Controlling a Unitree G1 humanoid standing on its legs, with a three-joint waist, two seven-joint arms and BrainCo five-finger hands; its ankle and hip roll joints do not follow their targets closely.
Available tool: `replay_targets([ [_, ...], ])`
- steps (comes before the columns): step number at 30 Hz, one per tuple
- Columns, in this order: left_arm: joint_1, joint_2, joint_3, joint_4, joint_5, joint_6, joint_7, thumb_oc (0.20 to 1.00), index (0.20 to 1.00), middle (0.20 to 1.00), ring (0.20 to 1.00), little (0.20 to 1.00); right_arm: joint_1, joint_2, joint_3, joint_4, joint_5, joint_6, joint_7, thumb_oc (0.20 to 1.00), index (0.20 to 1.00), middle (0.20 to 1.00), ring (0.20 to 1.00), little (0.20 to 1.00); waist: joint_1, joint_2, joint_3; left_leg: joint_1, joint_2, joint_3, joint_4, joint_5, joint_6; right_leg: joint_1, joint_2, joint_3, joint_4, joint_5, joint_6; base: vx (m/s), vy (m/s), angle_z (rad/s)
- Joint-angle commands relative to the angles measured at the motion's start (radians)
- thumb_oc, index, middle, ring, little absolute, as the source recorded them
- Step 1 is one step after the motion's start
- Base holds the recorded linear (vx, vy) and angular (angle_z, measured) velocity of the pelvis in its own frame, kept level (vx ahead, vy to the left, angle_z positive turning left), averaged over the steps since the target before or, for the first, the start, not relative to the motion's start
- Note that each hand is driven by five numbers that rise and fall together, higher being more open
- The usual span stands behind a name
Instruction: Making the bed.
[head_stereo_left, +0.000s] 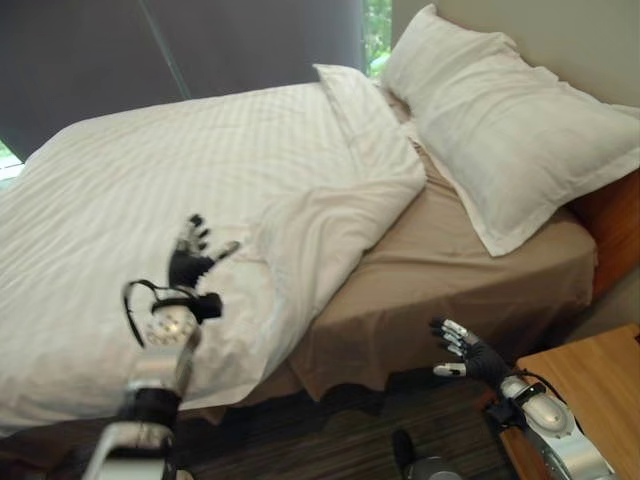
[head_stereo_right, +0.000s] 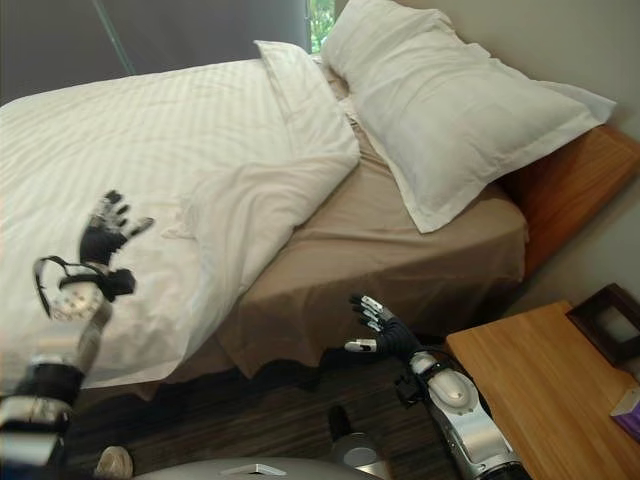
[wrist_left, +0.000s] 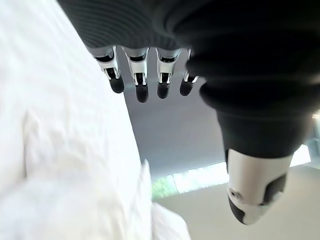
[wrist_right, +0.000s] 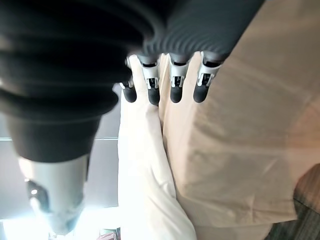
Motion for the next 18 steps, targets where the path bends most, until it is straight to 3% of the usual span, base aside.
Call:
replay_targets([
  [1,-0.105,0.101,0.022,0.043,-0.079,-0.050,0.035,1.000,1.000,1.000,1.000,1.000,0.001,-0.009,0.019,-0.074,0.045,-0.031,0.029,1.000,1.000,1.000,1.000,1.000,-0.010,-0.029,0.019,-0.015,-0.045,0.036,0.012,0.048,0.005,0.025,-0.055,0.017,0.031,-0.059,0.068,0.04,-0.019,-0.08],
  [6,-0.256,0.232,-0.010,0.340,-0.114,0.023,-0.030,1.000,1.000,1.000,1.000,1.000,0.036,-0.053,0.029,-0.077,0.041,-0.013,0.051,1.000,1.000,1.000,1.000,1.000,-0.044,-0.008,0.033,-0.038,-0.035,0.052,0.012,0.054,-0.008,0.001,-0.045,0.025,0.033,-0.059,0.068,0.03,0.005,-0.08],
  [18,-0.471,0.336,-0.151,0.402,-0.088,0.033,-0.076,1.000,1.000,1.000,1.000,1.000,0.042,-0.073,0.004,-0.052,0.086,-0.012,0.057,1.000,1.000,1.000,1.000,1.000,-0.077,0.013,0.104,-0.138,-0.025,0.064,0.012,0.080,-0.025,-0.101,-0.035,0.039,0.027,-0.038,0.065,-0.02,0.002,0.00],
])
